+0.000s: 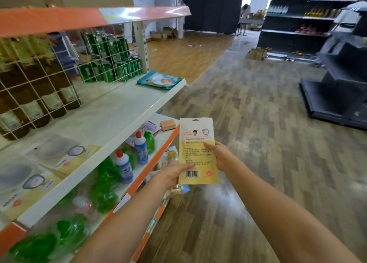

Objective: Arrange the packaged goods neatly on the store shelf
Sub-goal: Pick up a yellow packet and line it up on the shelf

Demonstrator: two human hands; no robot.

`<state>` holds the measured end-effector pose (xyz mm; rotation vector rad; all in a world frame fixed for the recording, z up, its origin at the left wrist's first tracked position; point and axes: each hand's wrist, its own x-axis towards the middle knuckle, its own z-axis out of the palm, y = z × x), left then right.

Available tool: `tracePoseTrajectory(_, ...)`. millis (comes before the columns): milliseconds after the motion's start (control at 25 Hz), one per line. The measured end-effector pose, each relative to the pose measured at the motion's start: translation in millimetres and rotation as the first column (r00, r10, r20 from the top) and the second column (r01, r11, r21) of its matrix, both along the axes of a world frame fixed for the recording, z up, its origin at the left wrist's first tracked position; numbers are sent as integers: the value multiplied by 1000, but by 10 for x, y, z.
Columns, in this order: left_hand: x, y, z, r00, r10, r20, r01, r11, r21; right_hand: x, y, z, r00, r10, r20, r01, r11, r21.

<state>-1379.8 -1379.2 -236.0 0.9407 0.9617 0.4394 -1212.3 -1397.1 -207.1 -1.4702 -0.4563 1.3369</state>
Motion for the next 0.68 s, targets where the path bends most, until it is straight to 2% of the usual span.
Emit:
tracePoseTrajectory(120, 14, 27, -9, 997, 45, -58, -43, 998, 37, -23, 105, -44, 1000, 29, 1, -29, 999, -45)
tracePoseTrajectory(200, -6, 47, -2, 987, 68, -149, -56, 995, 81, -44, 184, -75, 999, 36, 15, -34, 994, -108)
tracePoseTrajectory(440, -95, 93, 219, 871, 274, -408, -121, 924, 362, -171, 425, 8, 967, 118, 227, -81, 982, -168)
tracePoseTrajectory(480, -102, 106, 246, 843, 298, -448, -110, 910, 399, -222, 457, 28, 963, 148, 227, -114, 981, -156)
tracePoseTrajectory(560, -120, 117, 296, 746, 308, -590, 9, 882, 471, -344, 507, 48, 970, 209, 125, -192, 972, -135)
tracePoseTrajectory(680, -103, 80, 333, 529, 314, -788, 261, 824, 503, -538, 502, 107, 956, 291, -22, -292, 951, -106)
